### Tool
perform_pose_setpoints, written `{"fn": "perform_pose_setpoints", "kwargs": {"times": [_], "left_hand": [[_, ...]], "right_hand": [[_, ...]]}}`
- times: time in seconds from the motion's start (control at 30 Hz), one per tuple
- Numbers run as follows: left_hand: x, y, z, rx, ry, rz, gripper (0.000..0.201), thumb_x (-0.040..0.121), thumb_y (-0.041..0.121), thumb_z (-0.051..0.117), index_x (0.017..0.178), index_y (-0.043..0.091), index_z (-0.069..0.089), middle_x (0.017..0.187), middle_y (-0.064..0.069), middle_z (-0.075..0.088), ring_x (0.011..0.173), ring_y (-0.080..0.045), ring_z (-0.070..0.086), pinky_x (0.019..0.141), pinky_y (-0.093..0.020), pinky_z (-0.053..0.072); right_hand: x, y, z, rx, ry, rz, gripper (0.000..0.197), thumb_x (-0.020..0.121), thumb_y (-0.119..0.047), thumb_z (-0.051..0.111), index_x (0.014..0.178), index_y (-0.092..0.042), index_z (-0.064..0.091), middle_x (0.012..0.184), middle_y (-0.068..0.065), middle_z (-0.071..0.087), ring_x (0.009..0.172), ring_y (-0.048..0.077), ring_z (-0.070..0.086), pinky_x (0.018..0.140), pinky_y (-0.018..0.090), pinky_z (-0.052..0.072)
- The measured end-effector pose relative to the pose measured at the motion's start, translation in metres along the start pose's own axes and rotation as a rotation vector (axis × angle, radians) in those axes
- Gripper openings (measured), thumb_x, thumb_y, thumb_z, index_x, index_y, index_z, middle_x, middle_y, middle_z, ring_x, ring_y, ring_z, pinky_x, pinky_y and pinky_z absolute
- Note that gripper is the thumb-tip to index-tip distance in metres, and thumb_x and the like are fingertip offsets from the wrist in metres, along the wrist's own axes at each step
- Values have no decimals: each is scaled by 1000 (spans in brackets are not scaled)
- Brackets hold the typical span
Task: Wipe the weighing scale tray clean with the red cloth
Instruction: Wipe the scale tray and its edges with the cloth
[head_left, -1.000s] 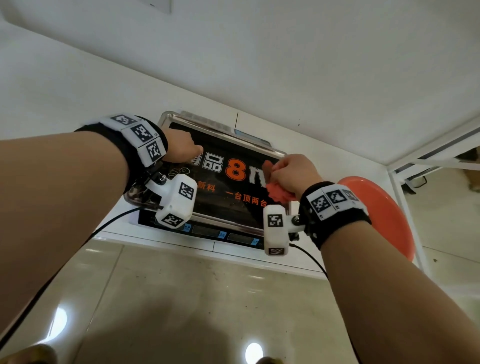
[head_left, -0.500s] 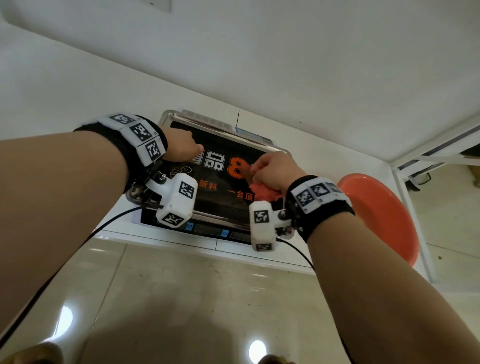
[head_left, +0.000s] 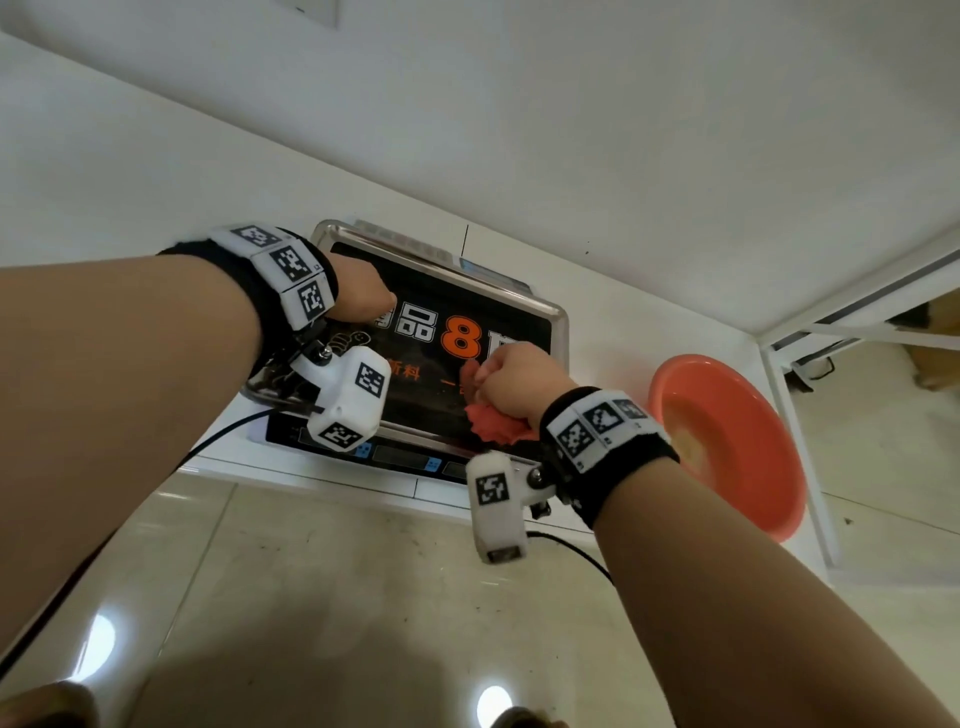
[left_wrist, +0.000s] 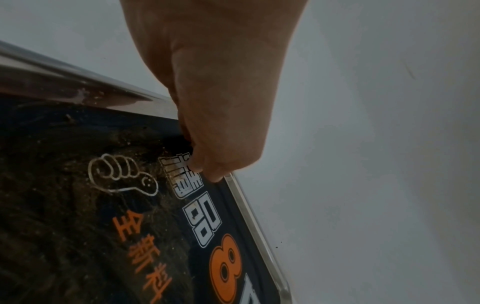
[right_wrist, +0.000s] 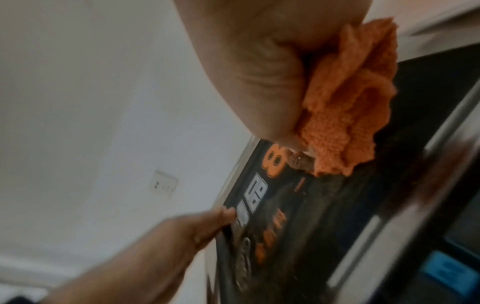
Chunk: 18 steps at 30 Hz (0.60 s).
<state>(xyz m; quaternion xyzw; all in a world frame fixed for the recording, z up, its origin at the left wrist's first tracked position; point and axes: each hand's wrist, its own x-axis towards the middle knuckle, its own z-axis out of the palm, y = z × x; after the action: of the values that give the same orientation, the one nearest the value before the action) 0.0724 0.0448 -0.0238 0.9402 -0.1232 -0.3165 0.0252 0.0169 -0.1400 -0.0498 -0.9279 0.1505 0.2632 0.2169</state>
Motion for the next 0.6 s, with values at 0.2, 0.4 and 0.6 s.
{"fn": "perform_pose_setpoints", "kwargs": {"times": [0.2, 0.4, 0.6], "left_hand": [[3, -1, 0, 257, -14, 87, 39, 104, 16, 21, 128, 5, 48, 141, -13, 45, 129, -28, 45, 105, -42, 33], [-1, 0, -1, 450, -12, 146, 33, 102, 14, 28, 126, 4, 48, 138, -12, 47, 127, -26, 48, 102, -40, 38], [1, -1, -1, 499, -3, 184, 33, 101, 14, 30, 126, 6, 51, 134, -11, 51, 126, -25, 49, 99, -39, 40]], "right_hand": [[1, 17, -26, -84, 67, 130, 29, 98, -23, 53, 113, -2, 66, 106, 16, 70, 102, 32, 68, 92, 41, 56], [-6, 16, -10, -342, -29, 203, 21, 102, -22, 50, 88, -8, 56, 74, 4, 54, 74, 21, 58, 76, 32, 51], [3, -11, 7, -58, -74, 80, 30, 98, -20, 54, 122, -4, 62, 106, 6, 65, 94, 21, 64, 86, 35, 56]]}}
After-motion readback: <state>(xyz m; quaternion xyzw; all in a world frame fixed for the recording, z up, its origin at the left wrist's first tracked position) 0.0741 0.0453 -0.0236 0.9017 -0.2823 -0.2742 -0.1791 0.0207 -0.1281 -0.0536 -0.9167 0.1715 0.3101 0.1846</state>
